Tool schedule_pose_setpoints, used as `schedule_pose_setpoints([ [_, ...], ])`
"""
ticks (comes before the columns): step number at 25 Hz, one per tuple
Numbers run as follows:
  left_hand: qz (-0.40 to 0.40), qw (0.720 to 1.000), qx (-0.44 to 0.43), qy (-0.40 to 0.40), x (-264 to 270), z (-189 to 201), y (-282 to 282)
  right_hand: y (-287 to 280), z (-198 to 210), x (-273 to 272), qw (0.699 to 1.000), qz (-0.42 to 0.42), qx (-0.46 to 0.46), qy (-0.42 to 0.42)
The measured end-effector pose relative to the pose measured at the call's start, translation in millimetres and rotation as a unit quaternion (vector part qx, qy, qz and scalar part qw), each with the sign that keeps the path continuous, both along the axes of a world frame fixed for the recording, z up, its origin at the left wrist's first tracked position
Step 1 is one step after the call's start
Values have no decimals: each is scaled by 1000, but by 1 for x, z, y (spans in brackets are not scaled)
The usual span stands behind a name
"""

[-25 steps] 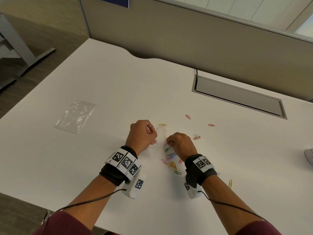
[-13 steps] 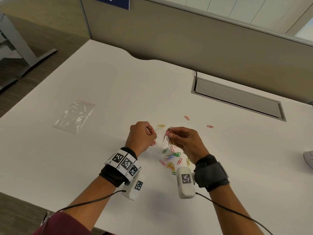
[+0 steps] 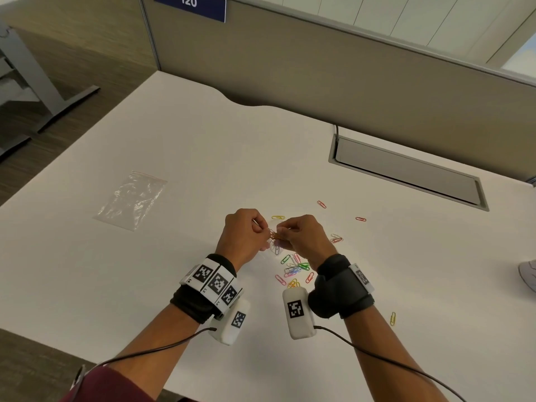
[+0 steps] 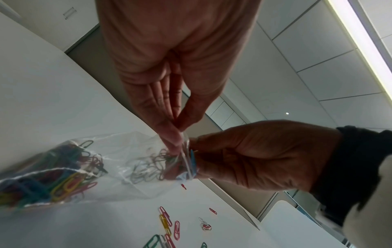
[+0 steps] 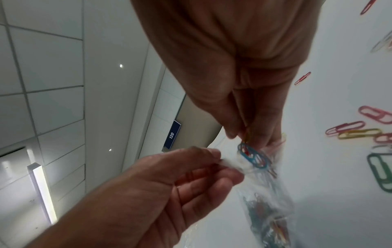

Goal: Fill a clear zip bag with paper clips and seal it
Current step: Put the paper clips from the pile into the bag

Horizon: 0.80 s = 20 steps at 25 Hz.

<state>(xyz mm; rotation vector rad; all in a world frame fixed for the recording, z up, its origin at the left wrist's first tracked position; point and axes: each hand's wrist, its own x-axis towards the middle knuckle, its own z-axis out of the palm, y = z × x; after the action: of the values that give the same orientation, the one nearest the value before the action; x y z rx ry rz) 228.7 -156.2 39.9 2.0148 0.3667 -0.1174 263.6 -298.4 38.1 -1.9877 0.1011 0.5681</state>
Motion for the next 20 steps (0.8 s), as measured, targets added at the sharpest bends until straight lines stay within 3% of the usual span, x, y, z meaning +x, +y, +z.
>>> schedule_pose_setpoints([
  [8,-17,1000,1,-3,3,2,-2,-3,14,-7,991,-44,96,86],
  [10,-19,1000,0,-4,3,3,-2,-8,10,-10,994,-39,93,37],
  [12,-18,1000,-1,-7,3,4,0,-23,2,-14,997,-11,-12,-78],
  [15,-22,1000,-3,-18,4,5,4,-51,-16,-34,971,53,-165,-163],
  [20,-38,999,4,-22,3,5,2,-36,-51,-73,915,325,-221,-87],
])
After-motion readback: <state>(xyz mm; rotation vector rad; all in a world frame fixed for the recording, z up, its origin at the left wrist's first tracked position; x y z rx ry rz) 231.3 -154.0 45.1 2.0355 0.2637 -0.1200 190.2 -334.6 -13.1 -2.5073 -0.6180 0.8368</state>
